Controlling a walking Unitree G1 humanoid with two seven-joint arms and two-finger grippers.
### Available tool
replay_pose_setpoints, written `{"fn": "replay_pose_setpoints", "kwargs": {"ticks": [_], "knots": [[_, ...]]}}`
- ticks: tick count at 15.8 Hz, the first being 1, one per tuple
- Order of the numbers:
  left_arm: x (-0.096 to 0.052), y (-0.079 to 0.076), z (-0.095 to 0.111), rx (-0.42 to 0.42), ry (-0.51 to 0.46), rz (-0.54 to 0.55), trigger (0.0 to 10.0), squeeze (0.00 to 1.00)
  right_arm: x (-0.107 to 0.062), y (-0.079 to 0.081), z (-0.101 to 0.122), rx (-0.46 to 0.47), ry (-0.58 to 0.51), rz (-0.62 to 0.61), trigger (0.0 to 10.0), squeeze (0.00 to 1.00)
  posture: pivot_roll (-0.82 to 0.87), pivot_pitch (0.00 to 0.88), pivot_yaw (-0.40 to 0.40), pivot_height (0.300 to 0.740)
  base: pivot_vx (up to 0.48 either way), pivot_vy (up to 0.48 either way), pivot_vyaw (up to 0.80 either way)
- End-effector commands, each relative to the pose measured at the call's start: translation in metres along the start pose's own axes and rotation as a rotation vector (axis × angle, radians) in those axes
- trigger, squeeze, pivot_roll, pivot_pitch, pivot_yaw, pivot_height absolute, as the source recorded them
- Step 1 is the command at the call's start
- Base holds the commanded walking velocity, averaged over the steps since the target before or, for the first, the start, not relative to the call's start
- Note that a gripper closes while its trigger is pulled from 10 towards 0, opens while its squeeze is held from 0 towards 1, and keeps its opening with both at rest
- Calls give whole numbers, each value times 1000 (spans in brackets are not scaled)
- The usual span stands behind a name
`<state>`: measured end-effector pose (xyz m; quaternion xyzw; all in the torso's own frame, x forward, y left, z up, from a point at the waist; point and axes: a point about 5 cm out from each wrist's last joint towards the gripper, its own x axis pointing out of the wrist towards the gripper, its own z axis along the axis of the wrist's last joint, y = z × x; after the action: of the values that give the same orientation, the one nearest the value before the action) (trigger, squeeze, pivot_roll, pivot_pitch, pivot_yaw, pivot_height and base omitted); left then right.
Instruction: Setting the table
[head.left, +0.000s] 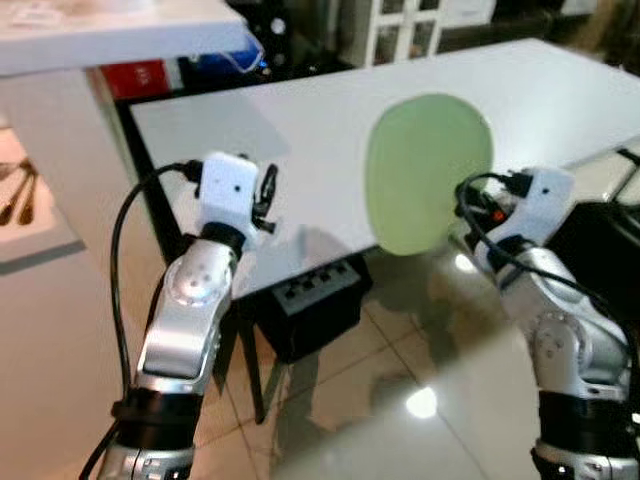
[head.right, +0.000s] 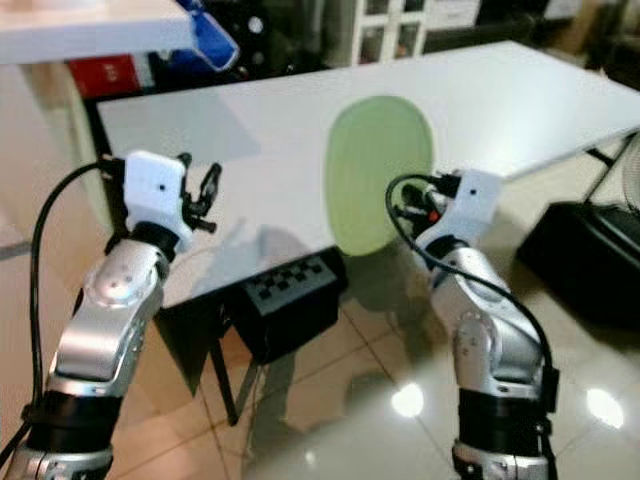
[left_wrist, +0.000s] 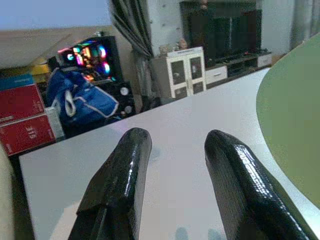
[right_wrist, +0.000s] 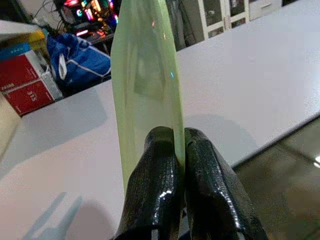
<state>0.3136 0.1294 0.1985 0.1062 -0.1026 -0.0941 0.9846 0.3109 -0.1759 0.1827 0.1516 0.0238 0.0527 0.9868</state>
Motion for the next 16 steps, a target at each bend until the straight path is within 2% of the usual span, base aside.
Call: {"fn": "replay_pose_setpoints", "kwargs": {"ticks": [1, 2, 4, 7, 8, 10, 11, 12, 13, 15, 16], "knots": [[1, 5, 2, 13, -4, 12, 10000, 0, 4, 10, 1, 12, 0, 62, 10000, 0, 21, 0, -52, 740, 424, 0, 0], [-4, 2, 1, 25, 4, -7, 10000, 0, 8, 1, -5, 63, 34, 26, 10000, 0, 30, 0, -53, 740, 424, 0, 0], [-4, -1, 0, 40, 4, -51, 10000, 0, 12, -6, -9, 151, 57, -7, 10000, 0, 30, 0, -66, 740, 426, 0, 0], [-3, 3, -1, 56, 4, -52, 10000, 0, 20, -2, -16, 265, 100, 7, 10000, 0, 37, 0, -90, 740, 423, 0, 0], [-8, 0, -3, 13, 18, -91, 10000, 0, 22, -2, -17, 329, 104, 3, 10000, 0, 22, 0, -94, 740, 349, 0, 0], [-11, -5, -6, -4, 35, -138, 10000, 0, 25, -4, -18, 369, 108, -6, 10000, 0, 10, 0, -84, 740, 0, 0, 0], [-14, -16, -11, -31, 53, -207, 10000, 0, 32, -15, -22, 469, 119, -32, 10000, 0, 5, 0, -73, 740, 0, 0, 0], [-14, -20, -10, -31, 48, -226, 10000, 0, 34, -20, -25, 505, 126, -54, 10000, 0, 22, 0, -82, 740, 0, 0, 0], [-16, -25, -8, -31, 55, -252, 10000, 0, 38, -27, -33, 606, 144, -71, 10000, 0, 47, 0, -81, 740, 0, 0, 0], [-23, -32, -7, -31, 67, -308, 10000, 0, 43, -33, -43, 710, 164, -103, 10000, 0, 59, 0, -69, 740, 0, 0, 0], [-25, -34, -5, -39, 69, -331, 10000, 0, 44, -34, -45, 720, 169, -111, 10000, 0, 60, 0, -67, 740, 0, 0, 0]]}}
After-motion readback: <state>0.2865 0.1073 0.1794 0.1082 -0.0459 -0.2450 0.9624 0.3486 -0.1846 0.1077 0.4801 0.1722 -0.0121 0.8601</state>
